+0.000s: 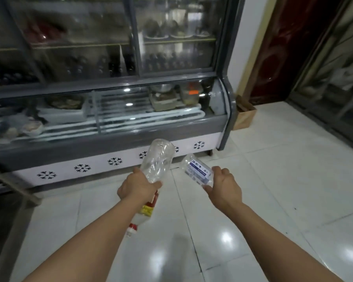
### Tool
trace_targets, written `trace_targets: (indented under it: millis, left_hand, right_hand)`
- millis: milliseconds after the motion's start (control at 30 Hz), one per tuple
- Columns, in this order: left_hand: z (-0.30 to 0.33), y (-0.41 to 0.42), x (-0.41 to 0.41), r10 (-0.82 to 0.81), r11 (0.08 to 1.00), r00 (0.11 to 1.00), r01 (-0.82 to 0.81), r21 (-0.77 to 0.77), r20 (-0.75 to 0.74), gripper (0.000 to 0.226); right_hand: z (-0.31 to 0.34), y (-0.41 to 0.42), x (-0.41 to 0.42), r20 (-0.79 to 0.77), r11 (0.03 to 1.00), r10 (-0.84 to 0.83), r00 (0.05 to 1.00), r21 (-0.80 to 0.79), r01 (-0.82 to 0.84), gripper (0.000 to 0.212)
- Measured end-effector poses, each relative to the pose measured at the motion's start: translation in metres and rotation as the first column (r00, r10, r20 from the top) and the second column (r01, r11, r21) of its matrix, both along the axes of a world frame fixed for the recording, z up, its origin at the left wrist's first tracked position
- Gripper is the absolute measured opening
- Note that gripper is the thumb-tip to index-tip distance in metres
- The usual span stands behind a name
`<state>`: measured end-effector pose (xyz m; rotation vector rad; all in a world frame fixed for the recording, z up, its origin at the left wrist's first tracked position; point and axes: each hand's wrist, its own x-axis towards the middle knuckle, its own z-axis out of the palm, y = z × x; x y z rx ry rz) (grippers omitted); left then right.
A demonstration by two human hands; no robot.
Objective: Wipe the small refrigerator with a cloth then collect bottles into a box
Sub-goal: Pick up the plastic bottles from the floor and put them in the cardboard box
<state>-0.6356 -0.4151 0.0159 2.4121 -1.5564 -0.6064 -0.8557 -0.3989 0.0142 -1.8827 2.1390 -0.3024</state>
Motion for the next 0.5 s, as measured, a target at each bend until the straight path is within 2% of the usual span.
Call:
trace_targets:
  millis: [233, 500]
  left_hand:
    - [0.012, -0.04, -0.153, -0.167, 0.986, 0.985, 0.167, -0.002, 0.047, 0.068]
    - [0.007, -0.121, -0.282, -0.331, 0.944, 0.94, 0.331, 0.011, 0.079, 0.068]
  right_hand:
    - [0.013, -0.013, -0.147, 0.035, 0.988, -0.153, 0.988, -0.001, 0.153, 0.047]
    - [0.011, -0.064, -0.271, 0.011, 0.957, -0.288, 0.957, 0.005, 0.288, 0.046]
